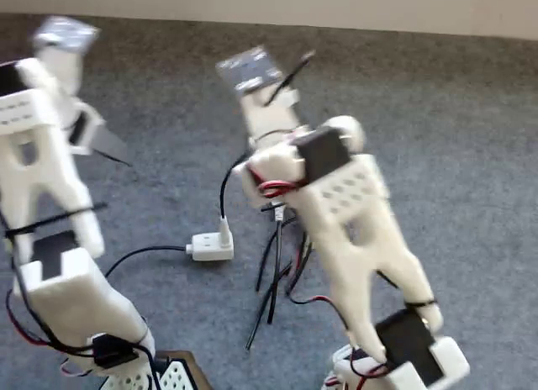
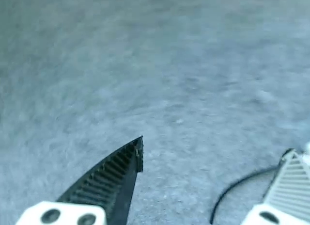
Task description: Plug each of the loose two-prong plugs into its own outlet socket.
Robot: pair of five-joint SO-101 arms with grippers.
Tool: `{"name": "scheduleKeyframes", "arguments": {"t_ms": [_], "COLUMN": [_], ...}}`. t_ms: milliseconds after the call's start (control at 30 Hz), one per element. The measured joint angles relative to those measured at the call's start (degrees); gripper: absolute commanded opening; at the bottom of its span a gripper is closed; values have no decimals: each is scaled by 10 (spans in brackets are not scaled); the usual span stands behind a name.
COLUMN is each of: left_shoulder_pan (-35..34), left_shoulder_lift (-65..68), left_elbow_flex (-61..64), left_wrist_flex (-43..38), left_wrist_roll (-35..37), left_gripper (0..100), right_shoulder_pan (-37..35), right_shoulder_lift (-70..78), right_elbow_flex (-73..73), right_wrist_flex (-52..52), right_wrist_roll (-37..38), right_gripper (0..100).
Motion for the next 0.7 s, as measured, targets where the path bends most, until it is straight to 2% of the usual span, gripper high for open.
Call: {"name": "scheduleKeyframes", "arguments": {"t_ms": [167, 267, 367, 533, 700], "left_shoulder_pan": [98, 157, 210, 247, 251], "left_shoulder_lift": [-88, -162, -244, -365, -404], "left_elbow_flex": [78, 179, 295, 517, 710], "left_wrist_flex": [25, 26, 4, -126, -302], "left_wrist_roll": [-52, -86, -112, -156, -176], "left_gripper": [393, 393, 393, 382, 253], "right_shoulder_pan": [147, 245, 305, 349, 353], "right_shoulder_lift": [-77, -132, -201, -329, -413], "right_elbow_flex": [45, 124, 238, 492, 782], "right_wrist_flex": [-6, -26, -81, -202, -349], "right_wrist_roll": [50, 75, 104, 140, 146], "right_gripper": [329, 329, 329, 329, 329]}}
